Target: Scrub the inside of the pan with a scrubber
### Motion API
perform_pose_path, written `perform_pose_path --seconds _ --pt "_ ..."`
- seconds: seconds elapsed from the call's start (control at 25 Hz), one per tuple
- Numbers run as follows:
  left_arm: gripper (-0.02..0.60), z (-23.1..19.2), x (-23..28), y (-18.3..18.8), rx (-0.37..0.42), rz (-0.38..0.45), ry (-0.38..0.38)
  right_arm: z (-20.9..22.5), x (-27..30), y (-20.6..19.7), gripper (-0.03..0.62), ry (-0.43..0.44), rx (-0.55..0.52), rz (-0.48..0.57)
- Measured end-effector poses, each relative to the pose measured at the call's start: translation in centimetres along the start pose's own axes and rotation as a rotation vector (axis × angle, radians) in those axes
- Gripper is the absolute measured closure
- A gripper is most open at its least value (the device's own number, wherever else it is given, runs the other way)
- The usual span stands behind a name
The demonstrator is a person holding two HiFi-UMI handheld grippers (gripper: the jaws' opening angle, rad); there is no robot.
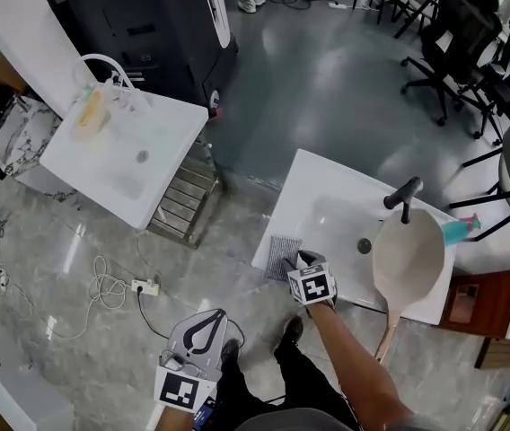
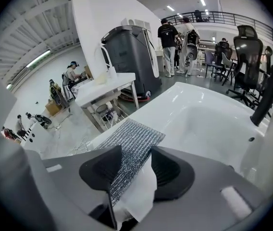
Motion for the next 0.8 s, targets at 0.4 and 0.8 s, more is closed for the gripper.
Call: perform_pose_path --seconds 0.4,0.8 --pt "0.580 0.4 0.6 0.4 0.027 -0.002 -0.022 -0.6 0.0 0.2 0.586 0.014 -0.042 0.010" --pt "0.580 2.2 1.8 2.0 0.071 -0.007 -0.053 2.4 -6.5 1.5 0.589 0.004 0.055 0.157"
Point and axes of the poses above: the fingertips, and each gripper's own axes: x forward along the fingers, z to its right, y out of its top, the point moved 2 cm from there along -x, backward along the fingers, and after that the axes turned 9 degrees about -z, right-handed, at the moved point
